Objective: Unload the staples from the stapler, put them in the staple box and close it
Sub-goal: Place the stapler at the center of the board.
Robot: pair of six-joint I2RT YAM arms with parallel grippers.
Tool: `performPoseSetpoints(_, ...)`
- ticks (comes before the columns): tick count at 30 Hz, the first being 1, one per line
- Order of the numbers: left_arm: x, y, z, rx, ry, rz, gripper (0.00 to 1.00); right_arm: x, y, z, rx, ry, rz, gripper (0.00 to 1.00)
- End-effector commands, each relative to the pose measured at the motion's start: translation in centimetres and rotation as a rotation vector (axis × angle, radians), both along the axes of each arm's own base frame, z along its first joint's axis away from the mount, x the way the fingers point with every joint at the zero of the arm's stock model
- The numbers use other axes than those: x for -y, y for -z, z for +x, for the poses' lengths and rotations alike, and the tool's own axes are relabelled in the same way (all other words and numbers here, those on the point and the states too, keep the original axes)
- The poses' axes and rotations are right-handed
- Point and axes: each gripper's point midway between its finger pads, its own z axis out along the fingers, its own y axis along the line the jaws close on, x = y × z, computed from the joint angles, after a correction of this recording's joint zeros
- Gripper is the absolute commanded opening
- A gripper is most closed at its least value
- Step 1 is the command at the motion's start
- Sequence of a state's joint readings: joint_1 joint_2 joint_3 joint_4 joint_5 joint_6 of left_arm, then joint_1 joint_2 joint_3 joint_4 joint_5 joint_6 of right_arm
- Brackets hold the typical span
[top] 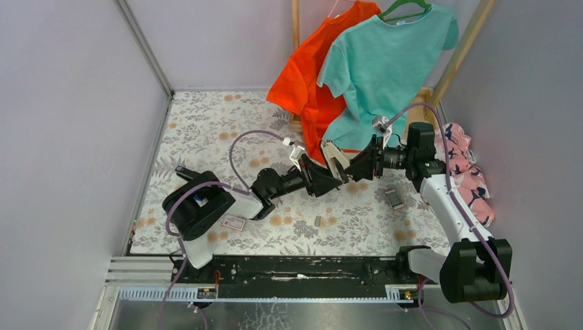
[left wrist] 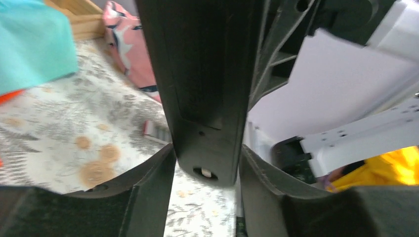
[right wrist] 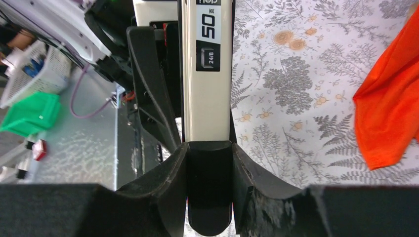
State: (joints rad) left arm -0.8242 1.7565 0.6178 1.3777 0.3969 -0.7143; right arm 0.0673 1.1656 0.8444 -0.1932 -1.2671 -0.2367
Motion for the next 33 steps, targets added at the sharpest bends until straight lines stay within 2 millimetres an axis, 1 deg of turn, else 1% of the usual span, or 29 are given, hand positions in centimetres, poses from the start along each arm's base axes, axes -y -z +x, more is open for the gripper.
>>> performPoseSetpoints(1,0.1,-5.0,-2.0,0.008,0.104,-0.202,0.64,-1.0,-4.4,-0.5,-0.014,-0.037,0.14,0.0)
performPoseSetpoints(3,-0.5,-4.7,-1.8,0.018,0.067,-0.194,0.73,-0.9,-4.5,-0.5,-0.014,-0.027,0.154,0.0)
performPoseSetpoints(6,-2.2,-4.4,-1.9,0.063,-0.012,-0.173,0.86,-0.1,-4.6,-0.1,-0.02,0.009,0.157,0.0)
performPoseSetpoints(9,-4.1,-4.1,-2.0,0.099,-0.088,-0.152,0.88,0.6,-4.4,0.3,-0.03,0.042,0.158,0.0)
performPoseSetpoints(12,-6.6,-3.0,-1.7,0.11,-0.186,-0.112,0.89,1.6,-3.9,1.2,-0.034,0.107,0.143,0.0)
performPoseSetpoints(13,-7.6,-2.0,-1.8,0.103,-0.215,-0.083,0.89,2.2,-3.4,2.0,0.013,0.156,0.101,0.0)
performPoseSetpoints(14,-8.5,-2.2,-1.7,0.109,-0.238,-0.078,0.89,2.6,-2.7,2.0,-0.018,0.188,0.06,0.0)
performPoseSetpoints(15,-9.3,-2.1,-1.7,0.107,-0.253,-0.064,0.9,3.7,-1.7,3.1,0.069,0.246,-0.049,0.0)
performPoseSetpoints(17,-11.0,-1.6,-1.5,0.087,-0.267,-0.028,0.93,5.2,-1.2,3.8,0.108,0.313,-0.171,0.0)
performPoseSetpoints(20,-13.2,-1.3,-0.6,0.017,-0.308,0.007,0.98,7.5,-0.2,4.9,0.165,0.409,-0.327,0.0)
performPoseSetpoints(22,-14.4,-1.4,-0.5,-0.02,-0.336,0.015,1.0,9.0,0.4,5.6,0.208,0.467,-0.408,0.0)
performPoseSetpoints(26,-15.8,-1.7,-0.3,-0.076,-0.379,0.032,1.0,10.9,1.1,6.6,0.213,0.525,-0.513,0.0)
performPoseSetpoints(28,-16.2,-1.2,-0.2,-0.117,-0.39,0.06,1.0,11.7,1.7,7.2,0.19,0.536,-0.568,0.0)
performPoseSetpoints(30,-16.4,-0.8,-0.3,-0.136,-0.394,0.079,1.0,12.6,2.6,7.9,0.177,0.54,-0.628,0.0)
performPoseSetpoints(33,-16.9,-0.1,-0.4,-0.149,-0.411,0.085,1.0,14.5,4.6,9.4,0.163,0.572,-0.734,0.0)
